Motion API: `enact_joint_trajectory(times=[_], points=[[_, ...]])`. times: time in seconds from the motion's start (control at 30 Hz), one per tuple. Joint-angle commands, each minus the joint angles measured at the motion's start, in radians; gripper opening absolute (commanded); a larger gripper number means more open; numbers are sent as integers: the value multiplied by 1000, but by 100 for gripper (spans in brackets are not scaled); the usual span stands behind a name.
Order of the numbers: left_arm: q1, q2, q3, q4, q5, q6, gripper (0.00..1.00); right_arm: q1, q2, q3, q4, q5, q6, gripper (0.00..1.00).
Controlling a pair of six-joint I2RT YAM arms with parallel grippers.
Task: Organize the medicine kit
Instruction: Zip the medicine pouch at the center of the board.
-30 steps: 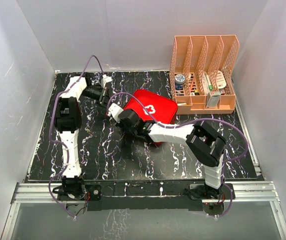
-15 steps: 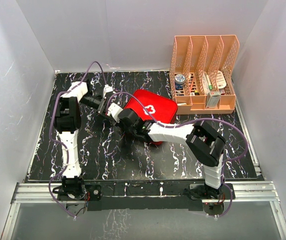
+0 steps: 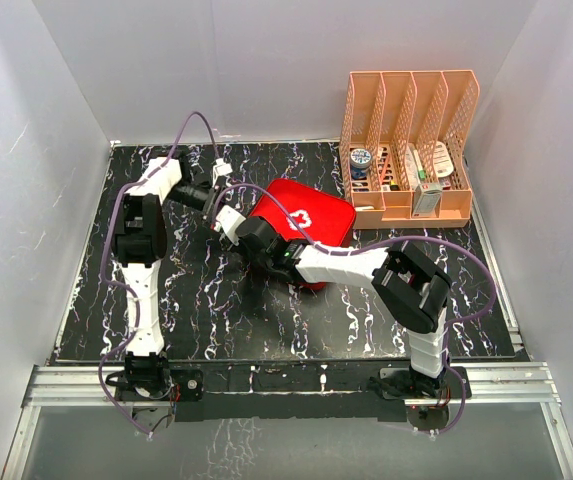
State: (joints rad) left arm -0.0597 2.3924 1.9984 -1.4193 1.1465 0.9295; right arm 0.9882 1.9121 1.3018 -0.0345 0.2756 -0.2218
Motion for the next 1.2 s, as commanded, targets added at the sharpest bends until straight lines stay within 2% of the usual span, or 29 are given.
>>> enact_joint_trajectory(times=[0.0, 0.2, 0.3, 0.37, 0.47, 0.6, 0.9, 1.03, 1.17], points=[[-24, -57, -44, -23, 53, 60, 62, 18, 18, 16, -42, -35, 47, 0], [-32, -73, -87, -23, 56, 68, 49, 18, 13, 6, -39, -32, 48, 0], [-32, -80, -98, -23, 57, 69, 33, 18, 15, 6, -40, -27, 50, 0], [-32, -86, -104, -23, 56, 69, 19, 17, 17, 6, -38, -26, 50, 0], [-33, -89, -115, -23, 56, 67, 7, 17, 19, 8, -38, -24, 50, 0], [-32, -89, -126, -23, 65, 60, 8, 18, 24, 14, -39, -24, 50, 0], [-35, -95, -159, -23, 107, 43, 20, 18, 25, 15, -41, -19, 50, 0], [-36, -84, -157, -23, 116, 38, 19, 18, 23, 14, -40, -18, 51, 0], [-35, -71, -139, -23, 124, 29, 6, 18, 18, 8, -41, -11, 53, 0]])
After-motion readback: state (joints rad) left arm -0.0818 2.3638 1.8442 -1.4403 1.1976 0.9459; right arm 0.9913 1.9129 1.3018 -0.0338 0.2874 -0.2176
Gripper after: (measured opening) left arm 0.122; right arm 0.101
